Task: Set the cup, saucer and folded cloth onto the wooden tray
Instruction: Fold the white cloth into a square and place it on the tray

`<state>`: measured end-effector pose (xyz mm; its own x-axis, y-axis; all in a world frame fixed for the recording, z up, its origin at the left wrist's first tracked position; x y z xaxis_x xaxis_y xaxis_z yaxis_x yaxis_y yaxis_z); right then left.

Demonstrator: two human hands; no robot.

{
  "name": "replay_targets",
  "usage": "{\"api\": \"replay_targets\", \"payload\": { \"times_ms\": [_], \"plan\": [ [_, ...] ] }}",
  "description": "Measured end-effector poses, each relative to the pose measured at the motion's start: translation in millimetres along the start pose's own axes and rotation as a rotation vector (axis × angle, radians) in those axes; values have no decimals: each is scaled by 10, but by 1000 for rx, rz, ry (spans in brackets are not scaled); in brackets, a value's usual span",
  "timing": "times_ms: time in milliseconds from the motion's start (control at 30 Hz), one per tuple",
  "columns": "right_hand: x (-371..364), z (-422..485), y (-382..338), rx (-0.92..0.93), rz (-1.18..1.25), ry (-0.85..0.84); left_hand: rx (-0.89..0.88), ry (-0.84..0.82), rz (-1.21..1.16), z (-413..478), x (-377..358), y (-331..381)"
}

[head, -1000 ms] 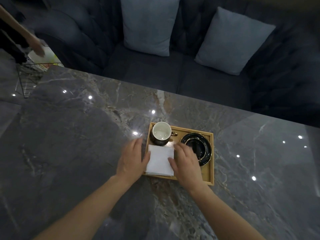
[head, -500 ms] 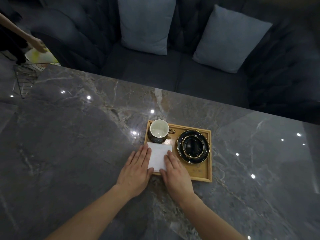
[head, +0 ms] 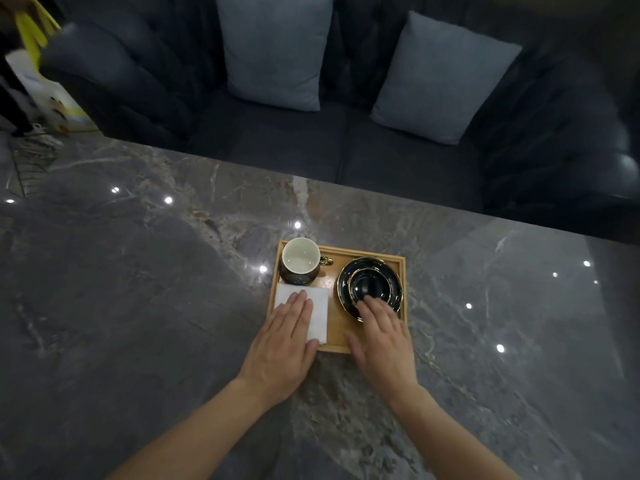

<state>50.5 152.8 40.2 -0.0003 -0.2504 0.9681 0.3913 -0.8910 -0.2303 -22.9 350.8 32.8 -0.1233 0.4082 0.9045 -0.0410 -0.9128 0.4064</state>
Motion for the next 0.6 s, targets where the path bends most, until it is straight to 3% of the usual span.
{"api": "replay_targets", "payload": {
  "times_ms": [267,600],
  "plan": [
    [130,339,809,-92,-97,-154,105,-156,-14,651,-353,485],
    [58,613,1018,-71,-64,-324,217,-232,29,767,-535,464]
  ]
}}
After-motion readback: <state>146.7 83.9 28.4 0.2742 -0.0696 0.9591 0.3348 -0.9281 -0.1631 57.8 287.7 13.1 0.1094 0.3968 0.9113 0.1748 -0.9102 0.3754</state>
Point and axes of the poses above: each hand's wrist, its own z-axis towards the middle knuckle, its own x-axis out of the back of the hand, y = z × x, the point moved 2 cm from there along z, towards the middle knuckle, and after that the axes turned 9 degrees about y, right-handed, at the moved point
